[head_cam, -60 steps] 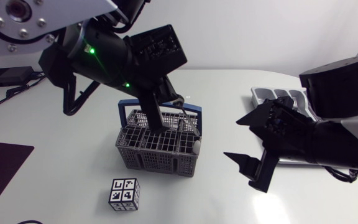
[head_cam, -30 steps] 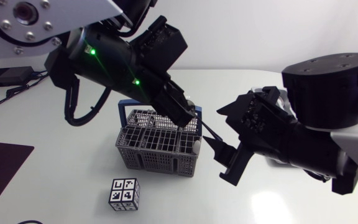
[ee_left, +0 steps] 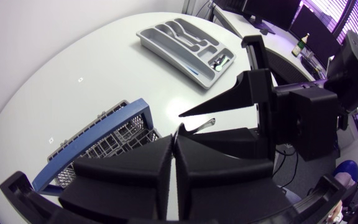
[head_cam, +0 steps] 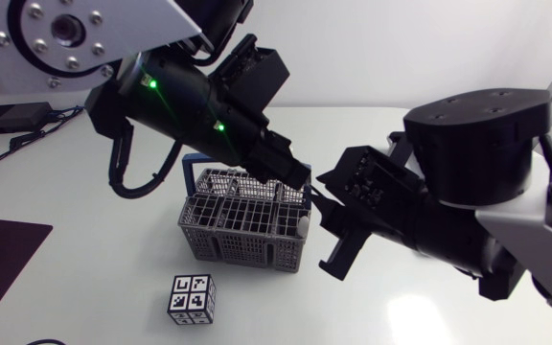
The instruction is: Transfer all utensils from the basket to the drawer tray.
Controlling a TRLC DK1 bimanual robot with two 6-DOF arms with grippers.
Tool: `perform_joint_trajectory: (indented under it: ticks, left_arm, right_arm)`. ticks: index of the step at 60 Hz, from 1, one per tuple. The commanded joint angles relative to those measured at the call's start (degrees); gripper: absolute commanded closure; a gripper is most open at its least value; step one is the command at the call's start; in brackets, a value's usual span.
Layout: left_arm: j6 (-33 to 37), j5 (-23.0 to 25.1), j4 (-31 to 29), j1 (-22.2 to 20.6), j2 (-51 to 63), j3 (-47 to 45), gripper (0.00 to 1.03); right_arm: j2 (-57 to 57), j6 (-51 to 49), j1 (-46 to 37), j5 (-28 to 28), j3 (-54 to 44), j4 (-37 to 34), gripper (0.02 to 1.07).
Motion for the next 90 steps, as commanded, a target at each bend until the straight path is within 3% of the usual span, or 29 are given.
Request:
perform_joint_trajectory:
  ticks: [1,12,19,38,46,62,74,90]
  left_arm:
    - [-1.4,0.9,-0.7,0.3,0.7,0.1,1.0]
    - [-1.4,1.3,-0.9,0.2,0.6,0.0,1.0]
    - [-1.4,1.6,-0.9,0.3,0.3,-0.1,0.99]
    - [-2.7,4.2,-0.4,2.6,-1.1,2.5,0.45]
    - [-3.5,4.2,2.2,4.2,-2.6,3.1,0.41]
    - [-0.9,4.2,1.8,6.0,-2.8,0.8,0.38]
    - [9.4,4.2,1.3,3.7,-2.6,-6.5,0.38]
    - [17.4,4.2,2.9,0.6,-4.0,-14.7,0.38]
  right_arm:
    - [1.2,0.0,0.5,1.1,-0.9,1.1,0.9]
    - [2.0,-0.2,0.4,1.1,-0.5,0.7,1.01]
    - [2.0,-0.2,0.4,1.0,-0.5,0.4,1.01]
    - [1.5,-0.2,0.1,-2.7,-1.1,-2.3,1.01]
    - [0.2,-1.1,-2.6,-7.0,-2.0,-4.9,1.01]
    - [-7.1,-9.3,-22.0,-26.2,-1.9,-16.3,1.01]
    - [-6.9,-20.5,-40.2,-39.2,-0.8,-24.4,1.01]
    - [1.8,-42.7,-60.6,-47.6,1.7,-35.2,1.01]
